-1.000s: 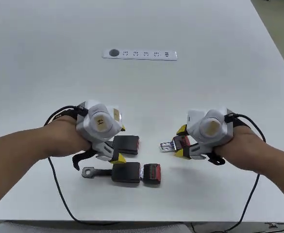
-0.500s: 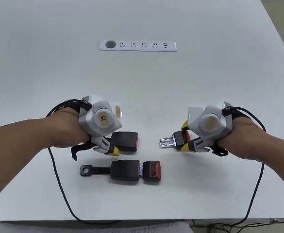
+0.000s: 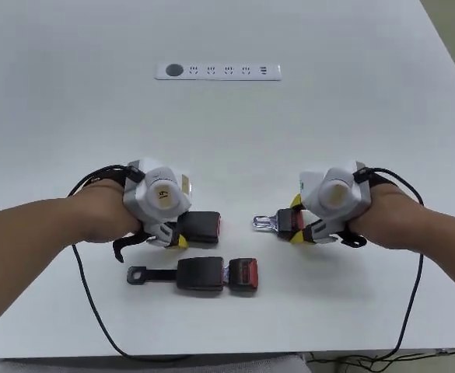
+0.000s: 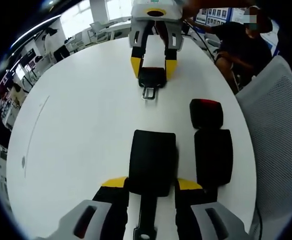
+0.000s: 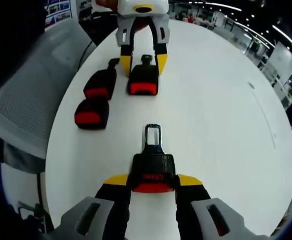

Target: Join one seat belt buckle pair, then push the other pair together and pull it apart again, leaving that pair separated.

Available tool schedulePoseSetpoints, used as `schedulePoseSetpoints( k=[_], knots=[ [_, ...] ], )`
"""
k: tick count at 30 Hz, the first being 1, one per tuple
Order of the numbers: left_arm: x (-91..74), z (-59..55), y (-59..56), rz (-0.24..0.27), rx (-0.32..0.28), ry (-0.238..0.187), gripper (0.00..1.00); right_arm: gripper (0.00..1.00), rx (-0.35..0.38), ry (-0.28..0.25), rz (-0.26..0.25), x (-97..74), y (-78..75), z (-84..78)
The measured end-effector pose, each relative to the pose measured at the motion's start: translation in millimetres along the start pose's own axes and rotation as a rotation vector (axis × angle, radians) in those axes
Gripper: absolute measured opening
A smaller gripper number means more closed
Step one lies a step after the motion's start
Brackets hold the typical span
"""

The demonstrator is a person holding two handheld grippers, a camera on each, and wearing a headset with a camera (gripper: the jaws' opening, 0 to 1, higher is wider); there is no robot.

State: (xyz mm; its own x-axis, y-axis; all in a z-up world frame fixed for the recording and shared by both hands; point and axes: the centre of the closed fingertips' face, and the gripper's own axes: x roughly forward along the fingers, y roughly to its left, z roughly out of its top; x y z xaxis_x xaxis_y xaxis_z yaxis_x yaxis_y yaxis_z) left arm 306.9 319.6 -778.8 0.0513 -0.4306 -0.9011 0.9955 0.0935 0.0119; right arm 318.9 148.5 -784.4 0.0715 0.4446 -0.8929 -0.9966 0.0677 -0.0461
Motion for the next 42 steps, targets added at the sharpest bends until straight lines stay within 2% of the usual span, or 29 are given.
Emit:
schedulePoseSetpoints(
  k=[5, 8, 11, 16, 21, 30, 42],
  knots=[
    [1.8, -1.7, 1.4, -0.004, -0.024, 0.001, 0.35, 0.32, 0.052, -0.008, 0.026, 2.0, 2.9, 3.2],
    [2.2, -1.3, 0.0, -0.008, -0.012, -0.007, 0.33, 0.32, 0.035, 0.000, 0.026, 2.3, 1.0, 1.7],
    [2.1, -2.3, 1.0, -0.004, -0.044, -0.011, 0.33, 0.32, 0.033, 0.005, 0.027, 3.3, 0.4, 1.2],
    [2.2, -2.0, 0.7, 0.004, -0.056, -0.016, 0.33, 0.32, 0.029, 0.010, 0.026, 3.5, 2.2, 3.7],
    [4.1, -3.0, 2.1, 0.001, -0.057, -0.011, 0.33, 0.32, 0.009, 0.009, 0.031, 8.7, 9.5, 16.4],
    [3.8, -2.3, 0.9, 0.003, -0.057, -0.011, 0.33, 0.32, 0.006, -0.025, 0.034, 27.0, 15.7, 53.2],
    [2.9, -0.3, -0.2, -0.003, -0.045, -0.011, 0.33, 0.32, 0.000, -0.052, 0.028, 33.6, 18.3, 73.5]
  ],
)
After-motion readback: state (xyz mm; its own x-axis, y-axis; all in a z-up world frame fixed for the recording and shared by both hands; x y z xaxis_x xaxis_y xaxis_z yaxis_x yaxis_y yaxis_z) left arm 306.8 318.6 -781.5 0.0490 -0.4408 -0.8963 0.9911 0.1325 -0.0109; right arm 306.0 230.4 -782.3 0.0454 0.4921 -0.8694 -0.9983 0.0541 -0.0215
